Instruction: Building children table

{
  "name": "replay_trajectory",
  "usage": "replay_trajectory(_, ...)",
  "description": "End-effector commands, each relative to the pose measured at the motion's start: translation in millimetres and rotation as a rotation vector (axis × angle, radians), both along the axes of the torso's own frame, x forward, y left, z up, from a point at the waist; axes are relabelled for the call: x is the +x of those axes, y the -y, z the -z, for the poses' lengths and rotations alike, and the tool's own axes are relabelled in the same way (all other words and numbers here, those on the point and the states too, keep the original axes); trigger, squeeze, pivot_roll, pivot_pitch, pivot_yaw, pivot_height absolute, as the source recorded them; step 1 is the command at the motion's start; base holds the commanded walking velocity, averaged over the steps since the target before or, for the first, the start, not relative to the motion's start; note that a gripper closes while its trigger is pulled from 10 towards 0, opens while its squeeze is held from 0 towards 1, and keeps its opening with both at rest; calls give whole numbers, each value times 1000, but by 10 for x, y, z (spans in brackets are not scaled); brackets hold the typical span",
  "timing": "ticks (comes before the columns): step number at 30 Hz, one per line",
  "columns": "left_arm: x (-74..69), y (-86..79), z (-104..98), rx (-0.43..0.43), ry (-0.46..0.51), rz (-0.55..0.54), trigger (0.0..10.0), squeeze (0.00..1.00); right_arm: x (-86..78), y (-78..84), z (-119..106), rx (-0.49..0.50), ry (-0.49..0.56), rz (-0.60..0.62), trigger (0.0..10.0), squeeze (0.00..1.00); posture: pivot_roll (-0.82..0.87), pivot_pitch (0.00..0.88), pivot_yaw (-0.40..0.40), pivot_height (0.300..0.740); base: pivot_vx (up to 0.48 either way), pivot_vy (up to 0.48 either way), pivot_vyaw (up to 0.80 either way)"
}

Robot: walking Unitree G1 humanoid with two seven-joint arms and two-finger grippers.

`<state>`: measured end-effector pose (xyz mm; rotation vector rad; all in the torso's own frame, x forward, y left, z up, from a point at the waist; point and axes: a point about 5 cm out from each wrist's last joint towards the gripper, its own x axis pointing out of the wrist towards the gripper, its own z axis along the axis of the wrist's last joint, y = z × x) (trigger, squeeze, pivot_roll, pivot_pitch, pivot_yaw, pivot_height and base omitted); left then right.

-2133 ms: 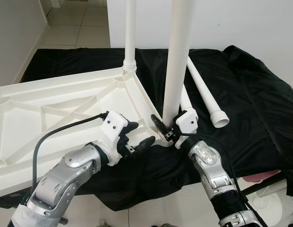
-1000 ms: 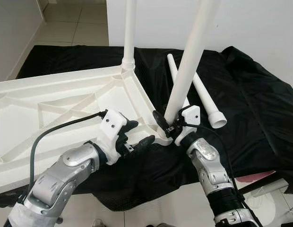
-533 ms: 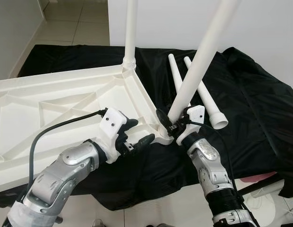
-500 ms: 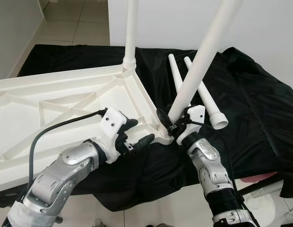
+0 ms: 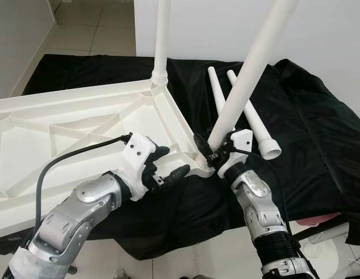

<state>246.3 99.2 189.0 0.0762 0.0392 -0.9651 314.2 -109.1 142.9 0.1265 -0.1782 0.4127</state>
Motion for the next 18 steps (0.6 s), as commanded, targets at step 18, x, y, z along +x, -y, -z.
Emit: replay_trajectory(18, -15, 124, -6, -23, 12, 85, 10000, 0, -101, -206, 187, 75, -169, 229, 10000, 0, 35, 104, -94, 740, 0, 0, 0)
